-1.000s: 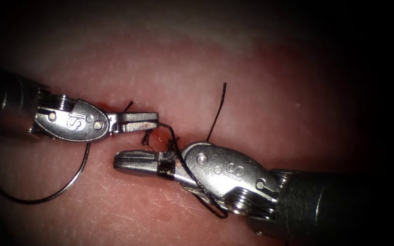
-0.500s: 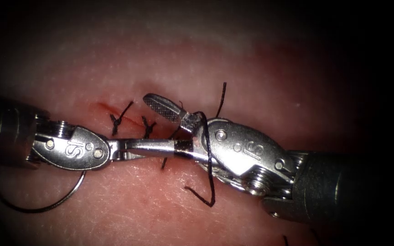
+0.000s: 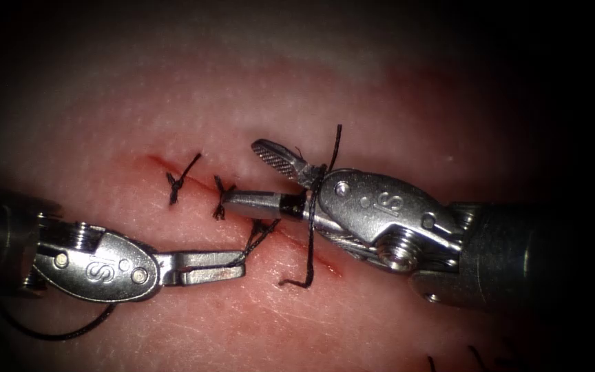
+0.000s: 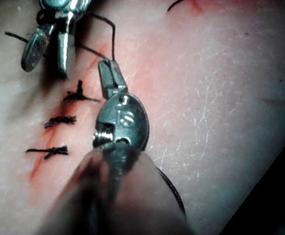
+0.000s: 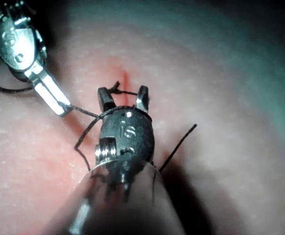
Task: Wound Closure
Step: Wrap the suture twice counter-clockwise around the right gripper
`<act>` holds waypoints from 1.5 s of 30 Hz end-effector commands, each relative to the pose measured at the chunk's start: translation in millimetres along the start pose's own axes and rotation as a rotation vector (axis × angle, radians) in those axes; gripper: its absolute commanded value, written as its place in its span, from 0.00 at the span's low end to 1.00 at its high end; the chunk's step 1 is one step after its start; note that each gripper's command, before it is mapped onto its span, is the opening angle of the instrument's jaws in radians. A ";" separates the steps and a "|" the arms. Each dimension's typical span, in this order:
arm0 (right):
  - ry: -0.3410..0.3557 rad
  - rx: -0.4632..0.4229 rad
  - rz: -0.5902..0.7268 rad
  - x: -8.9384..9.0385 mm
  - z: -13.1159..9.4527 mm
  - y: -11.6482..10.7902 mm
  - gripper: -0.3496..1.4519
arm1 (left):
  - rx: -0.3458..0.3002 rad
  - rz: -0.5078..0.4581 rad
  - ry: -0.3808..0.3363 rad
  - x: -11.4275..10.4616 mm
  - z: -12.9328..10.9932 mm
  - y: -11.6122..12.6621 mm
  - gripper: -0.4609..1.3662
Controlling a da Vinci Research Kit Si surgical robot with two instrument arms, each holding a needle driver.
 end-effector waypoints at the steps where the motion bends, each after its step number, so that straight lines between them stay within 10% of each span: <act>1: -0.025 0.010 -0.004 -0.2 0.2 0.0 0.44 | -0.005 -0.001 -0.001 0.1 -0.1 -0.1 0.06; 20: -0.131 0.298 -0.046 -5.1 2.4 -3.1 0.27 | -0.005 0.026 -0.012 2.8 -1.2 -5.1 0.06; 33: 0.112 0.513 0.045 -5.2 1.9 -4.0 0.33 | -0.057 0.023 -0.024 0.2 0.7 -9.0 0.06; 45: 0.387 0.556 0.138 -6.1 1.9 -5.0 0.28 | -0.068 -0.015 -0.046 -5.6 3.9 -7.7 0.06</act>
